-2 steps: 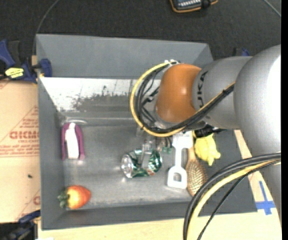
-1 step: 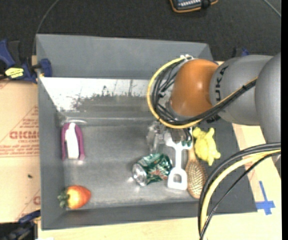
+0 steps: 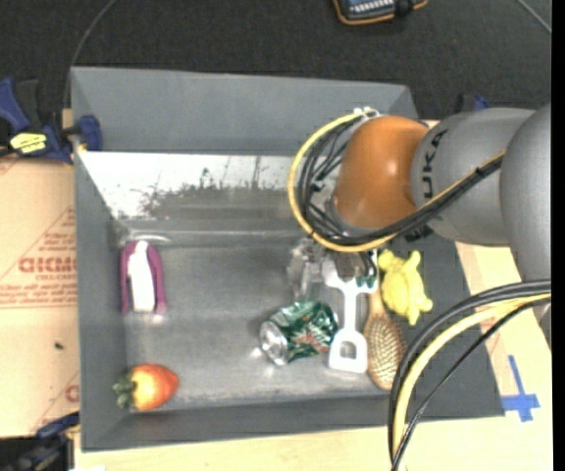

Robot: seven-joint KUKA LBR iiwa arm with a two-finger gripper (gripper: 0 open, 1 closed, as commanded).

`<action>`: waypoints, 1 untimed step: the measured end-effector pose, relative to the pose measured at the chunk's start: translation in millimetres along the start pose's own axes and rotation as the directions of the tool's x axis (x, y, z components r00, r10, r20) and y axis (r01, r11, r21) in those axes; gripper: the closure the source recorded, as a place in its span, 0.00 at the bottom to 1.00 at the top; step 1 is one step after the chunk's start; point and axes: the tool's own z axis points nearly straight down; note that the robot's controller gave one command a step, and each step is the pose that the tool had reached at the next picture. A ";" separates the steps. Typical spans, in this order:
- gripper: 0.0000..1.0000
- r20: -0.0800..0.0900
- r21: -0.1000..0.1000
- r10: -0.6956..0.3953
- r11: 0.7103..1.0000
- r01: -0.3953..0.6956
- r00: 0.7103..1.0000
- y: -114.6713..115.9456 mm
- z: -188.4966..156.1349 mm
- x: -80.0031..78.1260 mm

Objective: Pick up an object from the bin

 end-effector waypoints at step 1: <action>1.00 0.005 0.002 -0.166 0.986 0.166 0.986 -12.6 6.9 4.0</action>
Offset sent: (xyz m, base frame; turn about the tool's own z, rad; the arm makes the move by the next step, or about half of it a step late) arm -0.0038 -0.0093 -0.0094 -0.2266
